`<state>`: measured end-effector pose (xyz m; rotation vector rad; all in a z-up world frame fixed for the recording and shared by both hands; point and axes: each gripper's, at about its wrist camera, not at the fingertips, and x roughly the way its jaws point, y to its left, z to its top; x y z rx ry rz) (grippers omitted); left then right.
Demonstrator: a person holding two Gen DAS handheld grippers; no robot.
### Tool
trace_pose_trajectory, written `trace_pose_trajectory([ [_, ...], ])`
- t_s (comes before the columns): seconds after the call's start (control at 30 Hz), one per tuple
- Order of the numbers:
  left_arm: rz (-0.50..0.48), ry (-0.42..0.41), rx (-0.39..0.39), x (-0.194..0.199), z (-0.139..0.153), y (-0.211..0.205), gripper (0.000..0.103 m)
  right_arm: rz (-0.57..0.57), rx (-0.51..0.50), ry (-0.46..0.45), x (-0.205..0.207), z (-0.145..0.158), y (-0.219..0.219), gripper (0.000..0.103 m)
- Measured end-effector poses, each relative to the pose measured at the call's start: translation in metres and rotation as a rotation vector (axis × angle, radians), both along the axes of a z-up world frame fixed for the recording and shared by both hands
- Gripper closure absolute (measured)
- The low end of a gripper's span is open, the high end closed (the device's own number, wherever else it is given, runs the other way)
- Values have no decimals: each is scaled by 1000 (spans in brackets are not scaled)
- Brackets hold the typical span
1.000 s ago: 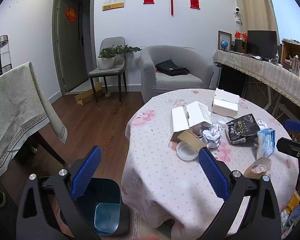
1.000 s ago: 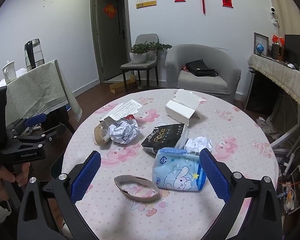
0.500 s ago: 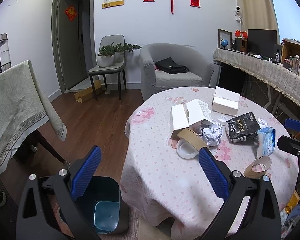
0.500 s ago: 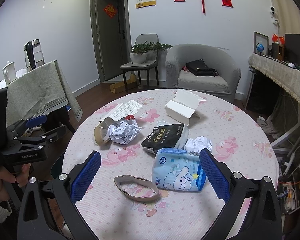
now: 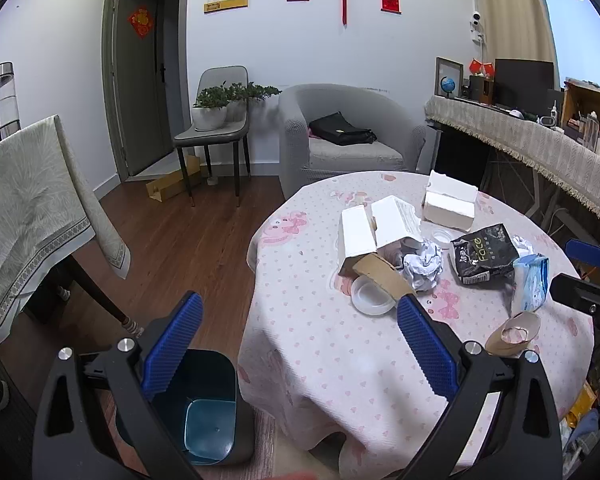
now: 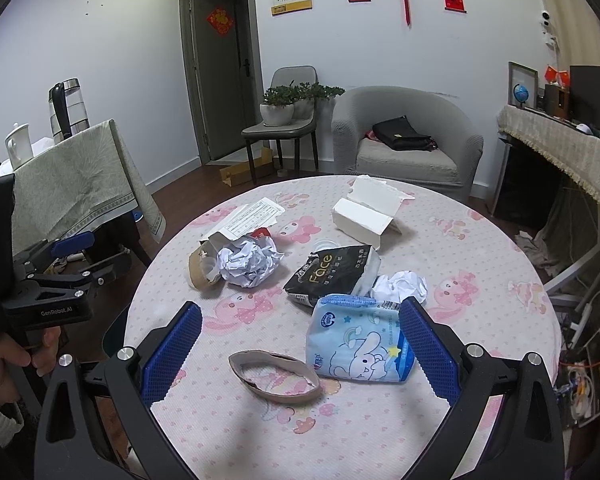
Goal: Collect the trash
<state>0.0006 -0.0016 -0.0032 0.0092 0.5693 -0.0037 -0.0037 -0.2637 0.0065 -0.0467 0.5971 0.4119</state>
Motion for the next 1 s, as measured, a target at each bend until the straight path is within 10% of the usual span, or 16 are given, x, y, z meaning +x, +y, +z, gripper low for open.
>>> trace_pose_trajectory([
  [1.0,-72,-7,-21,2,0,-10,17,-22,9,16,6,-1,-10,3],
])
